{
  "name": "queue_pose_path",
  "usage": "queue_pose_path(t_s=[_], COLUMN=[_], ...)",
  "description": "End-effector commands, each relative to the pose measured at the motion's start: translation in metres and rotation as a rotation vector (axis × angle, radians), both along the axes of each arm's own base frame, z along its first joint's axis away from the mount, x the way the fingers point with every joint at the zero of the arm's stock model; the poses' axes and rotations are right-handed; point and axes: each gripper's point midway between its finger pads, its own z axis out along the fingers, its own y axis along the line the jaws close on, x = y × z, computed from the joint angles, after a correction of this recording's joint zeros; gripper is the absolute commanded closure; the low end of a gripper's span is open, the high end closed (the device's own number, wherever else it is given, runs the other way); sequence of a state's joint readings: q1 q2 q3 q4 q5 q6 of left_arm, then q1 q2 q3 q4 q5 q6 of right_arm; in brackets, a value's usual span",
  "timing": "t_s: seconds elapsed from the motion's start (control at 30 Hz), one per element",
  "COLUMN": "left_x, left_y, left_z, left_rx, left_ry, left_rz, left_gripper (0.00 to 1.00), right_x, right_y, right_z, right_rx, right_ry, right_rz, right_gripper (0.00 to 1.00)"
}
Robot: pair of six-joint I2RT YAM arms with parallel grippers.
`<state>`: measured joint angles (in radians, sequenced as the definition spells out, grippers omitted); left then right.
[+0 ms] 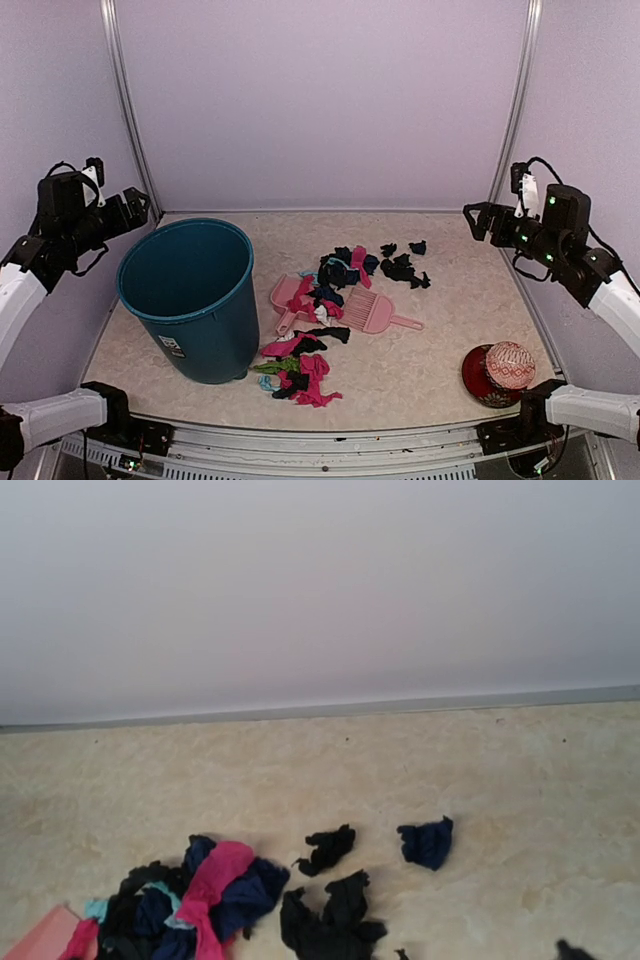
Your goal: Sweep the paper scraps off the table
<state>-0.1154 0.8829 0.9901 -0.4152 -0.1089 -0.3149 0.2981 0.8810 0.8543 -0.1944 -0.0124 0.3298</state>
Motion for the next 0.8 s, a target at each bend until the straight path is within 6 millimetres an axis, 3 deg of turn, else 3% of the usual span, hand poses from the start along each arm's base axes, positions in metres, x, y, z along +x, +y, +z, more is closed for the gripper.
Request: queue_pose_path(t_s=[0.0, 0.23, 0.5, 0.57, 0.77], left_x=[-0.010, -0.009, -0.014, -0.020, -0.040], left_y=[-0.011, -0.029, -0.028, -0.041, -0.048], left_z=[0.023, 0.019, -0.025, -0.036, -0.059], left_rx=[-0.043, -0.056, -0.016, -0.002, 0.021], left_ry=[-0.013, 0.066, 0.313, 0.363, 0.459], left_rz=[-0.047, -0.106, -0.035, -0.070, -0.076], left_gripper=[0.01, 0.01, 0.01, 0.01, 0.01], right_x=[-0.011, -0.017, -0.016, -0.014, -0.006], right_y=[0.005, 0.013, 0.019, 0.021, 0.030], right_z=[-0.001, -0.004, -0.014, -0.018, -0.033], right_rx=[-0.031, -0.061, -0.093, -0.099, -0.119], right_ry=[-0.003, -0.017, 0.028, 0.042, 0.098], right_rz=[0.048, 0.117, 0.151, 0.161, 0.203], right_gripper=[0.00, 0.00, 0.00, 0.00, 0.00])
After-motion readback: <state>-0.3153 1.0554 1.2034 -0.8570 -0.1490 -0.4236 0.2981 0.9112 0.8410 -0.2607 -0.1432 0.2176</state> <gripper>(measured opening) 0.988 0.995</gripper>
